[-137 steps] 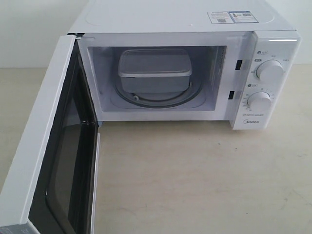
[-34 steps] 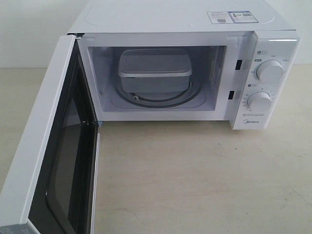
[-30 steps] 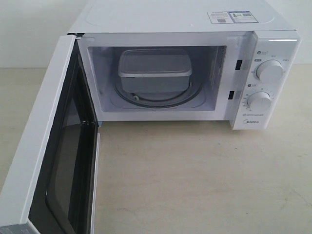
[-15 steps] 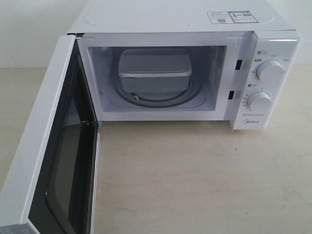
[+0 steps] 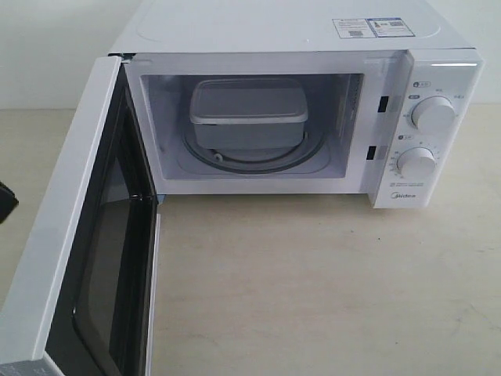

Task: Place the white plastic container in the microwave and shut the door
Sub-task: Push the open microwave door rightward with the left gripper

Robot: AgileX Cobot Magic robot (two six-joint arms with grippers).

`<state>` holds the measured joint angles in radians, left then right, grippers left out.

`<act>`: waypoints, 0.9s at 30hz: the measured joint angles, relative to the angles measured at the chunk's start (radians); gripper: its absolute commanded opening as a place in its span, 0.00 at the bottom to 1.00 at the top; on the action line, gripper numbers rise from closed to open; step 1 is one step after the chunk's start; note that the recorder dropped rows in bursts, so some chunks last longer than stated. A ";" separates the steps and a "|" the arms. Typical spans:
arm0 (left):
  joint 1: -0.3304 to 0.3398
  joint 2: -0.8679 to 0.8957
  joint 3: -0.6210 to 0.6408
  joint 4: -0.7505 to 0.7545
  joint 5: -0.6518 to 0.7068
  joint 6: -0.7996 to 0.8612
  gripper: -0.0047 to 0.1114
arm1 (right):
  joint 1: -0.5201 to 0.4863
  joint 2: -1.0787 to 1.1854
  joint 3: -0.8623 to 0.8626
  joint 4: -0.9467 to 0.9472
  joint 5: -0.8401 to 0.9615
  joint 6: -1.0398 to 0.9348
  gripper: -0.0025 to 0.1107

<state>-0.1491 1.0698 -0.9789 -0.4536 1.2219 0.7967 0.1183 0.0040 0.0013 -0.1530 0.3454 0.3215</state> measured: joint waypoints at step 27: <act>-0.005 0.254 0.033 -0.591 -0.075 0.443 0.08 | 0.000 0.000 0.000 0.000 0.000 0.000 0.02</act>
<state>-0.1538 1.3238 -0.9456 -1.0443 1.1474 1.2396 0.1183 0.0040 0.0013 -0.1530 0.3454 0.3215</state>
